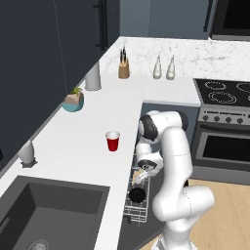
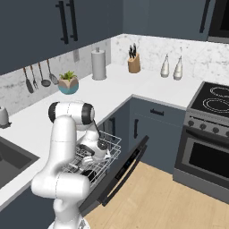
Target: Pick up the cup and bowl from the counter, place them in the dishwasher, and close the dishwasher door.
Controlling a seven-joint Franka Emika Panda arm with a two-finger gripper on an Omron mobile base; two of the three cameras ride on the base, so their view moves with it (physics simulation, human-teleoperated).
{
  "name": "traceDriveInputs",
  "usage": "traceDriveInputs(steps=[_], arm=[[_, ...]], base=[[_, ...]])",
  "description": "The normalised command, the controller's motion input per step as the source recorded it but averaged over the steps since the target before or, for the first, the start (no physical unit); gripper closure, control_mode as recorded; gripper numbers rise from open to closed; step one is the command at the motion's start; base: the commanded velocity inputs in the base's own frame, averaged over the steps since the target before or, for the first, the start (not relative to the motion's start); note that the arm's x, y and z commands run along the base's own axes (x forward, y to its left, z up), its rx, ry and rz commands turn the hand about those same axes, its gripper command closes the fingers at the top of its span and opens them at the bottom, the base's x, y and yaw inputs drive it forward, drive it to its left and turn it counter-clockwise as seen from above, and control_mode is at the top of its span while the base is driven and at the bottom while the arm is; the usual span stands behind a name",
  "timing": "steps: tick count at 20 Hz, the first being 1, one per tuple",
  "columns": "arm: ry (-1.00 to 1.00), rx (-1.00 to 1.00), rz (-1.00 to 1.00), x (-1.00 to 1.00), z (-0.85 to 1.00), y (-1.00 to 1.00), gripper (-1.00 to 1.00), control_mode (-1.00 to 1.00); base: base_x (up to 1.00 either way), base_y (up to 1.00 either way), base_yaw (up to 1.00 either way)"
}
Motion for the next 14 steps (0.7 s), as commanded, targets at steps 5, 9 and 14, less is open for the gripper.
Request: traceDriveInputs(steps=[5,9,14], arm=[[0.0,0.02,0.0,-0.27,0.41,-0.19,-1.0,-1.0],[0.0,0.01,-0.03,-0.22,0.74,-0.19,-1.0,-1.0],[0.0,0.04,-0.06,-0.23,0.97,-0.44,-1.0,-1.0]], base=[[0.0,0.0,0.0],[0.0,0.0,0.0],[0.0,0.0,0.0]])
